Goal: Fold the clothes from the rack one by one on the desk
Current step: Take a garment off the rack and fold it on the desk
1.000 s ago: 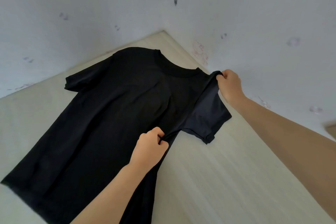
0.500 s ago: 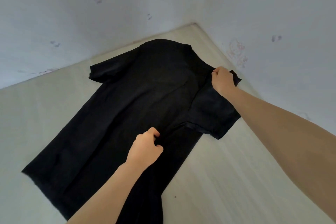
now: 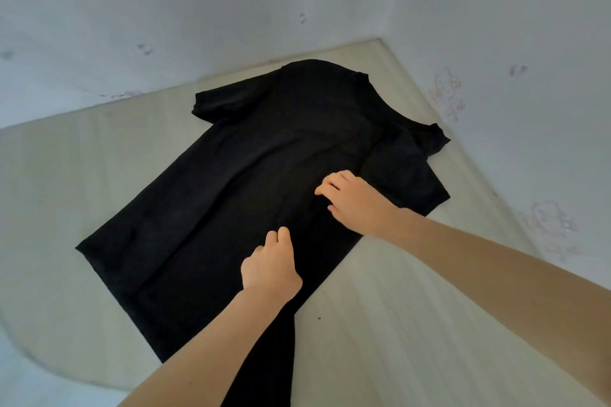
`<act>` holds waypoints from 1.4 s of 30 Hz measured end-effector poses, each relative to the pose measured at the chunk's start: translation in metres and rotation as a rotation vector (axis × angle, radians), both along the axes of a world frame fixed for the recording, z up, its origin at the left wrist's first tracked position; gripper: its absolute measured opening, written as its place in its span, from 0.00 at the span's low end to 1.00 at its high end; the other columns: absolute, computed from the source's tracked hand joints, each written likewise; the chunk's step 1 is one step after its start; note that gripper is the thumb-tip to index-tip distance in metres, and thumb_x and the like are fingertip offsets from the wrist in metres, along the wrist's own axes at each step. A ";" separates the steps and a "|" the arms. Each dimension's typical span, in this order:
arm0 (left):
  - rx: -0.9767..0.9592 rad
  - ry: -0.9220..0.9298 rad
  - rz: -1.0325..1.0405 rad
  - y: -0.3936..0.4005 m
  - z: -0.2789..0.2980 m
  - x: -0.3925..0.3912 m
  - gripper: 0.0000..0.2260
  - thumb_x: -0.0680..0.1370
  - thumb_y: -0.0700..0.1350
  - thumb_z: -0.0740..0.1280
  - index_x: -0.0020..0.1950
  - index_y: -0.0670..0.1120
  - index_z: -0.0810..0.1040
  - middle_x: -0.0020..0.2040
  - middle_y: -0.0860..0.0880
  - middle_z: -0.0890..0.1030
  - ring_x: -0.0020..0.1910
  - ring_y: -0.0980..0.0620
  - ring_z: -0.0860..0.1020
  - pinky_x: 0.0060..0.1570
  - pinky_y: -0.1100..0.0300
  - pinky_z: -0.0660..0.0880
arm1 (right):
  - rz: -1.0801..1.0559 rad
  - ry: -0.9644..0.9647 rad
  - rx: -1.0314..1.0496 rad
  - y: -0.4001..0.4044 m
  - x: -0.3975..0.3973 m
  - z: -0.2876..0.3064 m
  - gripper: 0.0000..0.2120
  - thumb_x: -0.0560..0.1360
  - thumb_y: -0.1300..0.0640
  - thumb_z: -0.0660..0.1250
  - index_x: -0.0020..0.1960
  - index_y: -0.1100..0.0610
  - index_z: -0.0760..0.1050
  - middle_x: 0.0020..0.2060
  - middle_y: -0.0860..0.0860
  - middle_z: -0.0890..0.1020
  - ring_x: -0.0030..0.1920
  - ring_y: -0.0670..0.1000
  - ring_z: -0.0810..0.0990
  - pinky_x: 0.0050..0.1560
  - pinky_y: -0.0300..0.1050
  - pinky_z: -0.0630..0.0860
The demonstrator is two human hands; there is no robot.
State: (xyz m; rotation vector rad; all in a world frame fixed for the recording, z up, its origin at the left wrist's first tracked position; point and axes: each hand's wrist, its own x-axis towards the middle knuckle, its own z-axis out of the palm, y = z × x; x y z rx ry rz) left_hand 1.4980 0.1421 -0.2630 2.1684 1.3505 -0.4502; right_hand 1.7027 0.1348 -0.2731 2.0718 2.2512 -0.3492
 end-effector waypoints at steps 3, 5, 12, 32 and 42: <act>-0.024 0.049 0.049 -0.008 0.003 -0.014 0.22 0.72 0.41 0.68 0.62 0.48 0.63 0.52 0.51 0.70 0.39 0.52 0.72 0.38 0.57 0.69 | 0.017 -0.124 -0.054 -0.019 -0.028 -0.005 0.20 0.78 0.52 0.64 0.70 0.51 0.67 0.67 0.54 0.70 0.67 0.58 0.68 0.66 0.56 0.67; -0.031 0.080 0.057 -0.010 0.005 -0.026 0.18 0.72 0.40 0.67 0.59 0.47 0.65 0.51 0.50 0.72 0.41 0.50 0.73 0.41 0.56 0.71 | -0.030 -0.150 -0.089 -0.023 -0.033 -0.006 0.17 0.79 0.52 0.62 0.68 0.52 0.68 0.67 0.53 0.69 0.68 0.58 0.66 0.66 0.58 0.66; -0.077 0.188 0.109 -0.004 0.002 -0.076 0.06 0.70 0.41 0.67 0.45 0.47 0.74 0.38 0.51 0.76 0.32 0.53 0.73 0.32 0.60 0.69 | -0.143 -0.176 -0.186 -0.016 -0.043 -0.004 0.11 0.81 0.56 0.59 0.63 0.53 0.69 0.61 0.53 0.70 0.65 0.58 0.67 0.70 0.69 0.56; -0.225 0.132 0.040 0.009 -0.006 -0.142 0.12 0.70 0.45 0.73 0.47 0.45 0.72 0.43 0.50 0.76 0.39 0.51 0.77 0.39 0.58 0.77 | -0.203 -0.114 -0.138 0.007 -0.049 -0.002 0.03 0.81 0.56 0.59 0.55 0.53 0.67 0.51 0.54 0.73 0.53 0.57 0.74 0.59 0.60 0.71; -0.233 0.071 0.020 0.060 0.001 -0.179 0.13 0.70 0.32 0.68 0.40 0.50 0.73 0.46 0.46 0.79 0.42 0.47 0.80 0.39 0.60 0.77 | -0.199 -0.085 0.016 0.030 -0.041 -0.002 0.09 0.80 0.58 0.61 0.60 0.53 0.70 0.54 0.53 0.76 0.52 0.53 0.73 0.45 0.46 0.73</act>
